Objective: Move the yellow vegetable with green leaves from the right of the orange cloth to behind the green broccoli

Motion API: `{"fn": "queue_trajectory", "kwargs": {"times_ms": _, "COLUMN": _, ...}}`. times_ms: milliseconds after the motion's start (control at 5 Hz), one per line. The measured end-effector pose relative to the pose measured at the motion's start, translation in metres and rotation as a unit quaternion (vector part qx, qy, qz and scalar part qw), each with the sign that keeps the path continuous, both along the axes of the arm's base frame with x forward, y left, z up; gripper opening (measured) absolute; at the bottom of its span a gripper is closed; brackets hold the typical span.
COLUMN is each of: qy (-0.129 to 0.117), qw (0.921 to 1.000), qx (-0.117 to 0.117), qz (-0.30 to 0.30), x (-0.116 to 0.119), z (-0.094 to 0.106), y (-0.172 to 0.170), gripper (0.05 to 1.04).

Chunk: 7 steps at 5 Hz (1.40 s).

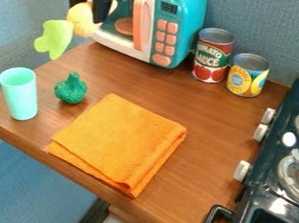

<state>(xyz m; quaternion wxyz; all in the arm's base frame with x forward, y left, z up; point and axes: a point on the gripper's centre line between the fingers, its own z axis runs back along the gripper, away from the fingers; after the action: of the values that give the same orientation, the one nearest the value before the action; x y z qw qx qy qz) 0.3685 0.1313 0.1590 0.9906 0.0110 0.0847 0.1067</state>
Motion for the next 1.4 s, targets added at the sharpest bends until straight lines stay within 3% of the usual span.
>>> {"fn": "queue_trajectory", "kwargs": {"times_ms": 200, "qy": 0.02, "qw": 0.9996, "qx": 0.01, "qz": 0.018, "x": -0.003, "z": -0.005, "y": 0.02, "gripper": 0.533}}
{"fn": "queue_trajectory", "kwargs": {"times_ms": 400, "qy": 0.051, "qw": 0.9984, "qx": 0.005, "qz": 0.024, "x": -0.004, "z": -0.014, "y": 0.039, "gripper": 0.533}}
{"fn": "queue_trajectory", "kwargs": {"times_ms": 800, "qy": 0.079, "qw": 0.9964, "qx": 0.014, "qz": 0.025, "x": -0.007, "z": -0.027, "y": 0.075, "gripper": 0.533}}
{"fn": "queue_trajectory", "kwargs": {"times_ms": 1000, "qy": 0.082, "qw": 0.9962, "qx": 0.028, "qz": 0.014, "x": -0.005, "z": -0.038, "y": 0.082, "gripper": 0.533}}
{"fn": "queue_trajectory", "kwargs": {"times_ms": 1400, "qy": 0.083, "qw": 0.9963, "qx": 0.024, "qz": -0.006, "x": -0.003, "z": -0.071, "y": 0.081, "gripper": 0.533}}
